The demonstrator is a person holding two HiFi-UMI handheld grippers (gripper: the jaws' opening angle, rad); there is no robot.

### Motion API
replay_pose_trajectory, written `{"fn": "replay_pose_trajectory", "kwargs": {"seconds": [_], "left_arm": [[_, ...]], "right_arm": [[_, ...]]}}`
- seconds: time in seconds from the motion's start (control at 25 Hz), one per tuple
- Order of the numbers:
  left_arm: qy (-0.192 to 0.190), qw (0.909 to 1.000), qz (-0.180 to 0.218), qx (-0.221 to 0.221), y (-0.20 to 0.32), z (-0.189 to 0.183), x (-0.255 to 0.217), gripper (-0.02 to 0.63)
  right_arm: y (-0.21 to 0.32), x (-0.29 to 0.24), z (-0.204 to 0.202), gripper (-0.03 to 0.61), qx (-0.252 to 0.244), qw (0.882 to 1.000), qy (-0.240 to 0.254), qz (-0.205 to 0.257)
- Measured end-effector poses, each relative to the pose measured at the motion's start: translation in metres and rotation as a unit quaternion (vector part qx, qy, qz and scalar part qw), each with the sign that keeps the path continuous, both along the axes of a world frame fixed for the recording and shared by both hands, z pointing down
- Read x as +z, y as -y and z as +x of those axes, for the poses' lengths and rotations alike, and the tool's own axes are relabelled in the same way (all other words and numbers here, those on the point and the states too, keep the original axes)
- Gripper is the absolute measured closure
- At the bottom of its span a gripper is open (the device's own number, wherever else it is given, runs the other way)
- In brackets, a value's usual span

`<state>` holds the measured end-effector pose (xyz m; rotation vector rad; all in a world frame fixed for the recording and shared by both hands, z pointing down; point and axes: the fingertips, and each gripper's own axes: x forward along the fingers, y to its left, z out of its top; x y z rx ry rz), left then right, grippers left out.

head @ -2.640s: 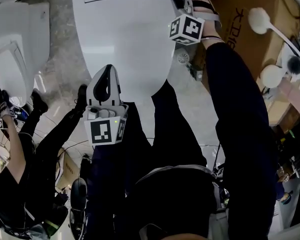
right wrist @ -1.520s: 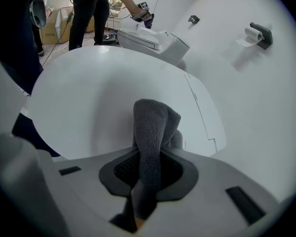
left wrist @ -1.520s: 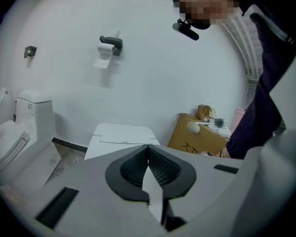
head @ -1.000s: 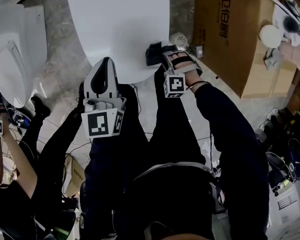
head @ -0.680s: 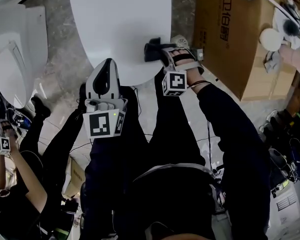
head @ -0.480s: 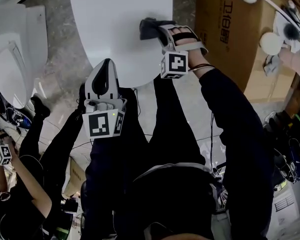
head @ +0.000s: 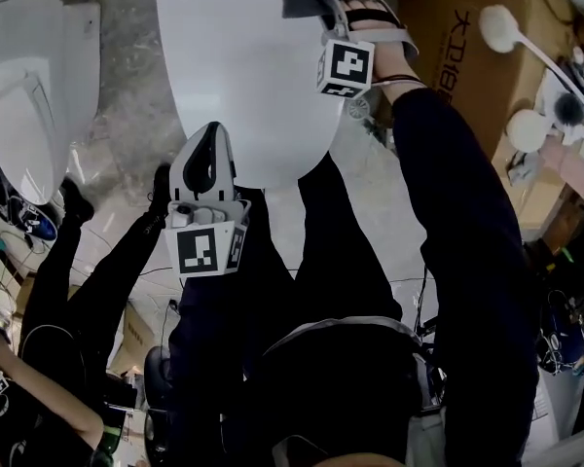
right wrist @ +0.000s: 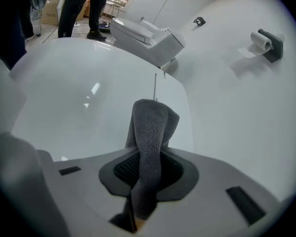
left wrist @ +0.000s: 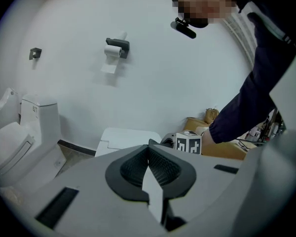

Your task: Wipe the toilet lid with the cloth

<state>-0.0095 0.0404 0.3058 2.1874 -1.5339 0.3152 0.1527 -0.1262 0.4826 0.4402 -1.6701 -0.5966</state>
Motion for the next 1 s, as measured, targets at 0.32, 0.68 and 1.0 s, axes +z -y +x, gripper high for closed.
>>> {"fn": "replay_pose_trajectory", "kwargs": {"seconds": [0.32, 0.68, 1.0], "left_arm": [[0.005, 0.9993, -0.017, -0.032, 0.014, -0.014, 0.012, 0.598], [-0.003, 0.9996, -0.017, -0.023, 0.011, -0.014, 0.017, 0.598], [-0.004, 1.0000, -0.005, -0.007, -0.013, -0.024, 0.008, 0.598]], "right_arm": [[0.035, 0.039, -0.006, 0.506, -0.003, 0.999, -0.040, -0.014], [-0.009, 0.042, -0.009, 0.506, 0.008, 0.999, -0.027, -0.035], [-0.098, 0.046, -0.017, 0.506, 0.005, 0.997, -0.030, -0.064]]}}
